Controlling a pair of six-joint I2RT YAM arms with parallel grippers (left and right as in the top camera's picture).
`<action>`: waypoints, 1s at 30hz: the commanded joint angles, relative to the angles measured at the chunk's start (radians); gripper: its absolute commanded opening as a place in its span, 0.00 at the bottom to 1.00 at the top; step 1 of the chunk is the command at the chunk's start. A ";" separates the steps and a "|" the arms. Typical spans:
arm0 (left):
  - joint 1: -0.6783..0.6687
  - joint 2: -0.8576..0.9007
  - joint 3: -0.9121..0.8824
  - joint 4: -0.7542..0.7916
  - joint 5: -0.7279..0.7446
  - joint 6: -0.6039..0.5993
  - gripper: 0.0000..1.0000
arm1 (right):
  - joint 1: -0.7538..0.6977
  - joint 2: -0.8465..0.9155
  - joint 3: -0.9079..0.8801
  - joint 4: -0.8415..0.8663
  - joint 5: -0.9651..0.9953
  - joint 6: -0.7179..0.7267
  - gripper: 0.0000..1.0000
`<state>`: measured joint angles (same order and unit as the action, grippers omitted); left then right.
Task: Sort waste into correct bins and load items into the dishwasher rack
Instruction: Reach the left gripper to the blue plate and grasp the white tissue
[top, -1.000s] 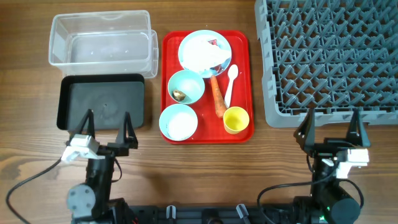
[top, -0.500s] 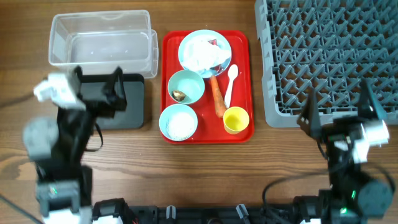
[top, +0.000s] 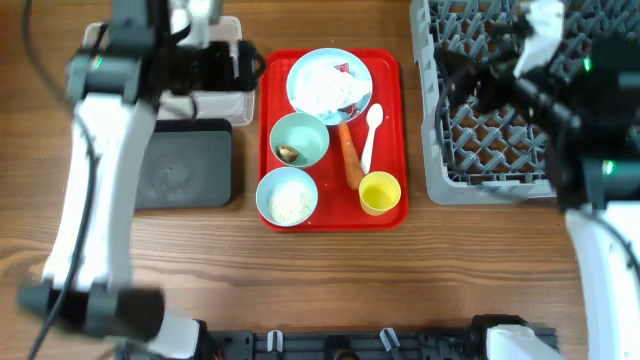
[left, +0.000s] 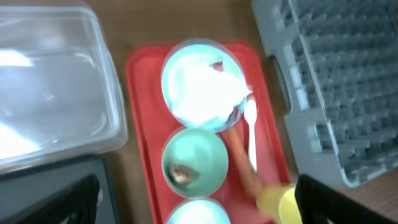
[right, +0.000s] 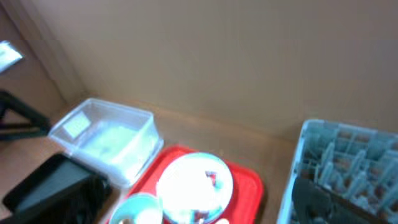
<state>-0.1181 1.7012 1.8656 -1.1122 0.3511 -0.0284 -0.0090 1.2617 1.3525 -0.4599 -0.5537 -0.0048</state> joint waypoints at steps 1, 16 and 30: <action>-0.051 0.220 0.325 -0.190 0.026 0.021 1.00 | 0.005 0.119 0.174 -0.174 0.044 -0.004 1.00; -0.268 0.639 0.517 -0.024 -0.053 0.021 1.00 | 0.003 0.204 0.205 -0.402 0.344 -0.020 1.00; -0.394 0.861 0.517 0.058 -0.495 -0.206 0.95 | 0.003 0.205 0.203 -0.446 0.401 -0.022 1.00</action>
<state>-0.5228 2.5374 2.3692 -1.0599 -0.0963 -0.1490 -0.0090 1.4559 1.5322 -0.9051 -0.1741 -0.0139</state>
